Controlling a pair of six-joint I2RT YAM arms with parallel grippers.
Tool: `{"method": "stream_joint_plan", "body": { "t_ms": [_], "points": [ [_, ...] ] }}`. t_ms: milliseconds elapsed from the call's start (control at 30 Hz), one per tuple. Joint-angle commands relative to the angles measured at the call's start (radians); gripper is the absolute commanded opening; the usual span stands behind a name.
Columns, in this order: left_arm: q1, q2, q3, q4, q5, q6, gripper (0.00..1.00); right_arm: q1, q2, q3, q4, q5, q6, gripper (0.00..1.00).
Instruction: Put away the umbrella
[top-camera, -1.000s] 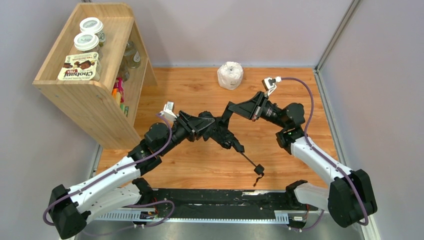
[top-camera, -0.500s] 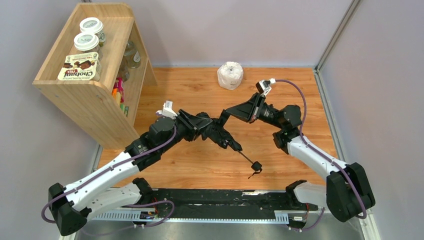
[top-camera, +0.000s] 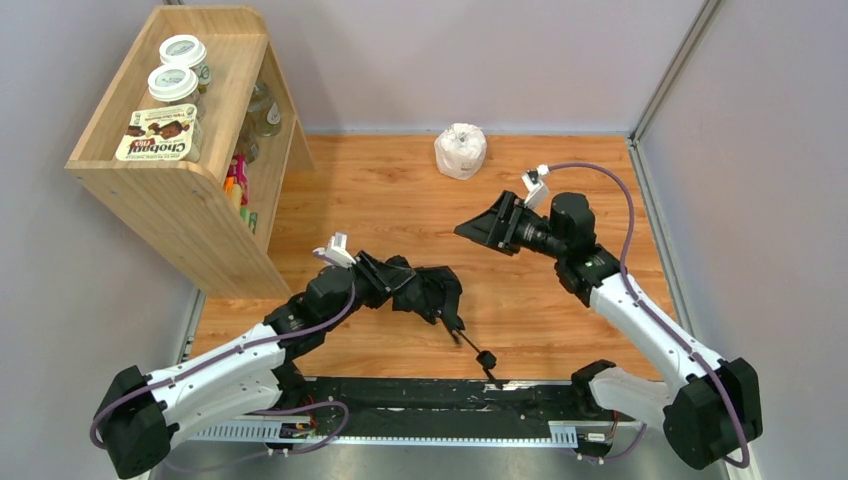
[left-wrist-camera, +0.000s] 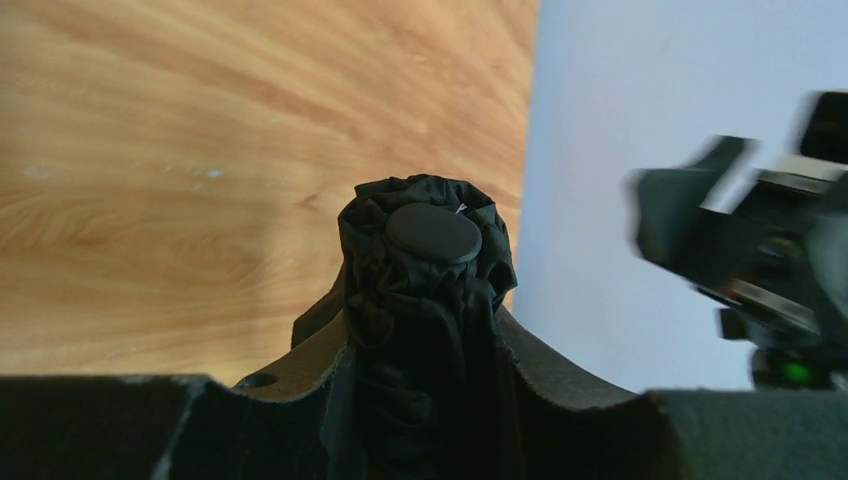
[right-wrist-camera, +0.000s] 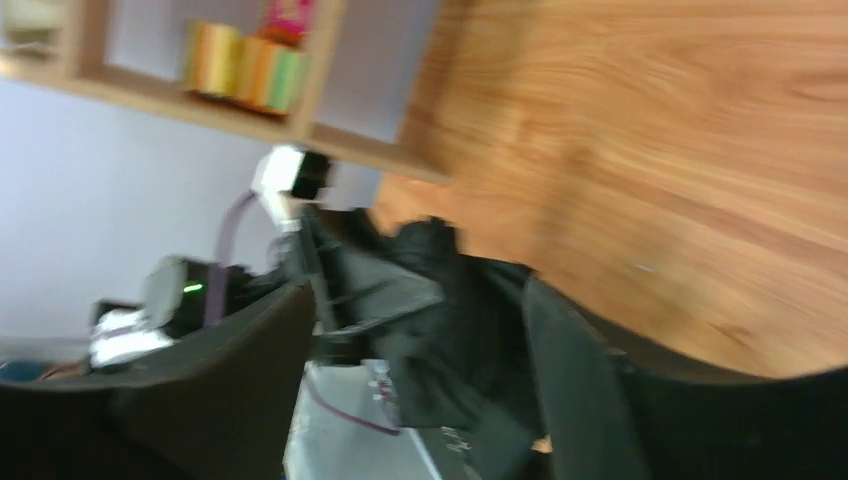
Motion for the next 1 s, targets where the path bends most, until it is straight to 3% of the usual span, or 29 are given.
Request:
{"method": "stream_joint_plan", "body": {
  "t_ms": [0,33,167,233,300,367,433,600,767,833,967],
  "points": [
    [0.000,-0.065,-0.001,0.505,0.029,0.114,0.00,-0.081,-0.060,0.016,-0.339,0.138,-0.163,0.95],
    [0.001,-0.071,0.009,0.542,0.038,0.138,0.00,-0.099,-0.088,0.016,-0.374,0.164,-0.158,1.00],
    [0.006,-0.083,0.052,0.660,0.087,0.236,0.00,-0.191,-0.136,0.054,-0.492,0.193,-0.236,1.00],
    [0.011,-0.092,0.077,0.706,0.112,0.296,0.00,-0.286,-0.105,0.103,-0.592,0.126,-0.185,1.00],
    [0.017,-0.103,0.107,0.725,0.124,0.375,0.00,-0.361,-0.070,0.108,-0.621,-0.050,-0.056,1.00],
    [0.027,-0.109,0.141,0.743,0.136,0.481,0.00,-0.376,-0.041,0.079,-0.550,-0.272,0.122,1.00],
    [0.041,-0.099,0.178,0.768,0.153,0.533,0.00,-0.337,-0.047,0.024,-0.421,-0.366,0.315,0.99],
    [0.093,-0.008,0.297,0.837,0.230,0.547,0.00,-0.294,-0.129,-0.125,-0.148,-0.417,0.757,0.93],
    [0.124,0.078,0.364,0.938,0.273,0.503,0.00,-0.230,-0.154,-0.229,0.124,-0.414,1.091,0.90],
    [0.130,0.107,0.382,0.977,0.290,0.489,0.00,-0.198,-0.160,-0.251,0.225,-0.393,1.206,0.90],
    [0.138,0.162,0.397,1.038,0.305,0.457,0.00,-0.135,-0.159,-0.234,0.267,-0.344,1.311,0.90]
  ]
}}
